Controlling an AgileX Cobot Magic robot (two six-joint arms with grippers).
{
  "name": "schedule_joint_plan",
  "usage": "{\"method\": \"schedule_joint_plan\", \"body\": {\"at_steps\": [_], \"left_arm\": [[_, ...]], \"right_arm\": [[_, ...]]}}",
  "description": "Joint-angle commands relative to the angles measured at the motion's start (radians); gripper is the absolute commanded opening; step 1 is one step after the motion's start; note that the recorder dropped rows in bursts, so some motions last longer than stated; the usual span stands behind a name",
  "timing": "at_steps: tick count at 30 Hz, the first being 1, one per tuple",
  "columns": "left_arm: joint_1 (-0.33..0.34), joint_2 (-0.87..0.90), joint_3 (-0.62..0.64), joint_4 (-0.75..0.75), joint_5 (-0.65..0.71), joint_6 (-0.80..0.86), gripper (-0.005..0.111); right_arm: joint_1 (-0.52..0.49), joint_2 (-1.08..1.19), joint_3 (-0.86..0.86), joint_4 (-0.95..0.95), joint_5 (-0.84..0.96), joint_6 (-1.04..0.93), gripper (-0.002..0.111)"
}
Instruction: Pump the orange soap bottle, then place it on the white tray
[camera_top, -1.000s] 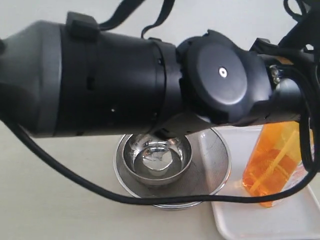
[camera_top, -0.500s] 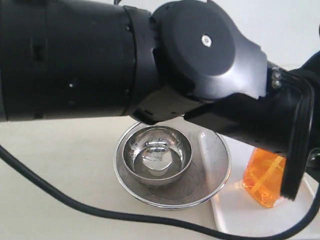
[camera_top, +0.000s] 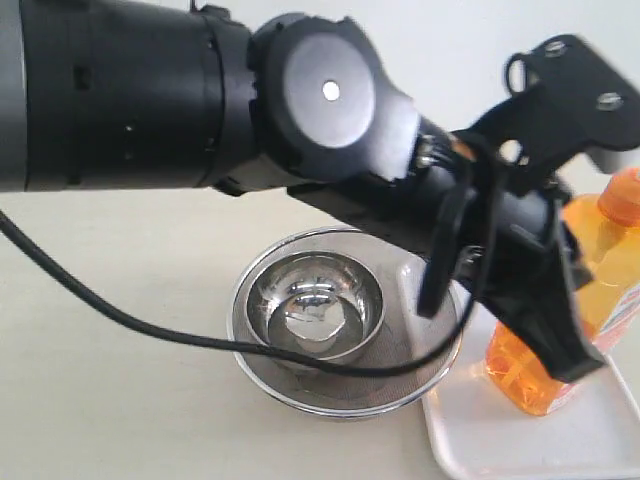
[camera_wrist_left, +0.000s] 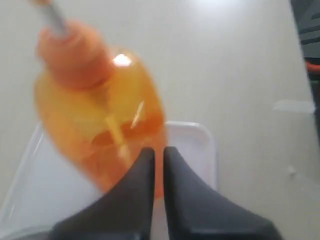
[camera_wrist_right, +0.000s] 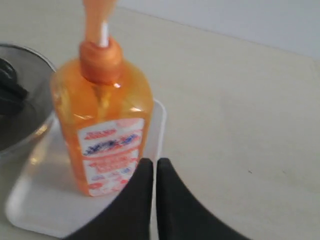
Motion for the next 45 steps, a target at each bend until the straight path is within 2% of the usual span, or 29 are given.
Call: {"method": "schedule_joint_plan", "body": {"at_steps": [1,4,10,14,19,21,24,26,28,32,36,45], "left_arm": [[0.091,-0.008,0.069,-0.051,-0.079,-0.006,0.005],[0.119,-0.008,0.097,-0.123,-0.133,0.099,0.005],[0.121,0.007,0.112,-0.254,-0.194,0.252,0.005],[0.121,0.046,0.112,-0.369,-0.222,0.371,0.005],[0.135,0.107,0.112,-0.600,-0.205,0.616,0.005],[0.151,0.124,0.112,-0.731,-0.157,0.750,0.005],[0.190,0.142,0.112,-0.966,-0.001,0.993,0.005],[0.216,0.151,0.112,-1.086,0.065,1.092,0.005],[0.229,0.151,0.112,-1.105,0.070,1.154,0.005],[0.240,0.151,0.112,-1.105,0.074,1.154,0.005],[0.240,0.158,0.112,-1.105,0.153,1.207,0.005],[0.240,0.186,0.112,-1.105,0.230,1.237,0.005]], "right_arm": [[0.001,0.003,0.034,0.054,-0.188,0.042,0.000],[0.001,0.005,0.098,-0.034,-0.207,0.170,0.000],[0.001,0.005,0.235,-0.228,-0.290,0.551,0.000],[0.001,0.005,0.291,-0.300,-0.301,0.711,0.000],[0.001,0.005,0.335,-0.335,-0.347,0.823,0.000],[0.001,0.005,0.357,-0.375,-0.354,0.901,0.000],[0.001,0.029,0.392,-0.454,-0.387,1.015,0.000],[0.001,0.059,0.400,-0.496,-0.426,1.039,0.000],[0.001,0.098,0.400,-0.528,-0.425,1.055,0.000],[0.001,0.178,0.400,-0.614,-0.432,1.125,0.000],[0.001,0.266,0.400,-0.702,-0.453,1.197,0.000],[0.001,0.389,0.400,-0.896,-0.489,1.362,0.000]]}}
